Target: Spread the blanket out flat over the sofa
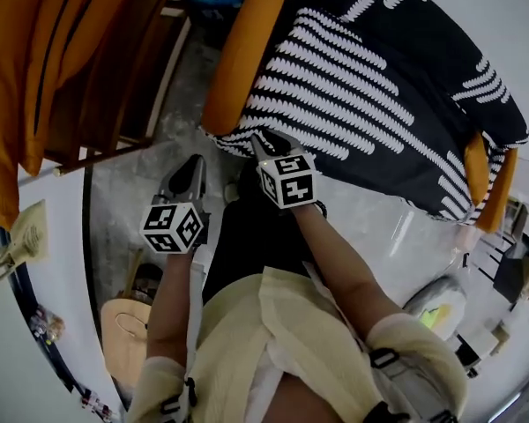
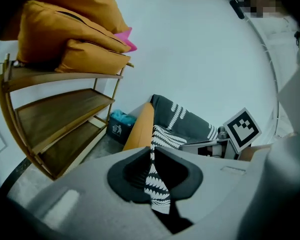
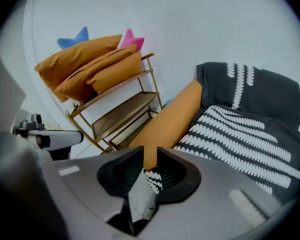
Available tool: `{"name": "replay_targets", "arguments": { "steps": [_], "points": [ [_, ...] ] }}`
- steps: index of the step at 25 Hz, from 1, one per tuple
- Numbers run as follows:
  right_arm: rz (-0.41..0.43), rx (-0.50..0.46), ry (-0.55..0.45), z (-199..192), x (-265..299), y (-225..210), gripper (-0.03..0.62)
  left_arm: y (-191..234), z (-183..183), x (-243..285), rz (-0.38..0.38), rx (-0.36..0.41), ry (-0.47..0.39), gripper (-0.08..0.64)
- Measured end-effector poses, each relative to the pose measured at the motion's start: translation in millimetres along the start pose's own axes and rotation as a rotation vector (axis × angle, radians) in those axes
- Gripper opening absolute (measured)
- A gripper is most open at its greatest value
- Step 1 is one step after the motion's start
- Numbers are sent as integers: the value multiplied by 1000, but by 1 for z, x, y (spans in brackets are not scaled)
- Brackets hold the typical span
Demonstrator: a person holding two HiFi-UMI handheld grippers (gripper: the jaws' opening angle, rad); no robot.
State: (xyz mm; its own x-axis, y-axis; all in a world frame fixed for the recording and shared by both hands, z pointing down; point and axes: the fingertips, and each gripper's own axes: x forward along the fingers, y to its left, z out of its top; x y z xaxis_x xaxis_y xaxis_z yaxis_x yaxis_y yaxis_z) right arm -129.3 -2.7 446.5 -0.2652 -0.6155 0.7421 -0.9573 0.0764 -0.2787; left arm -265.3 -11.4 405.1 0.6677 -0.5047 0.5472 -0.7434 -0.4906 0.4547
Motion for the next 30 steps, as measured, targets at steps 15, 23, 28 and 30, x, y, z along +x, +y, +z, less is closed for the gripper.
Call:
{"name": "replay_targets", "arguments": {
  "steps": [15,23,28,30],
  "points": [
    [-105,148,-142,130,25,-138,89,-48,117,176,-154,163,113,26],
    [-170,190,-169,150,21,-180,89,-60,151,219,-190,206,112,26],
    [-241,249,-186,152,22,-202,91,-58,164,237,-209,232,128,26],
    [-276,275,-194,156,22,-210,92,-57,170,246,-231,251,148,26]
  ]
}}
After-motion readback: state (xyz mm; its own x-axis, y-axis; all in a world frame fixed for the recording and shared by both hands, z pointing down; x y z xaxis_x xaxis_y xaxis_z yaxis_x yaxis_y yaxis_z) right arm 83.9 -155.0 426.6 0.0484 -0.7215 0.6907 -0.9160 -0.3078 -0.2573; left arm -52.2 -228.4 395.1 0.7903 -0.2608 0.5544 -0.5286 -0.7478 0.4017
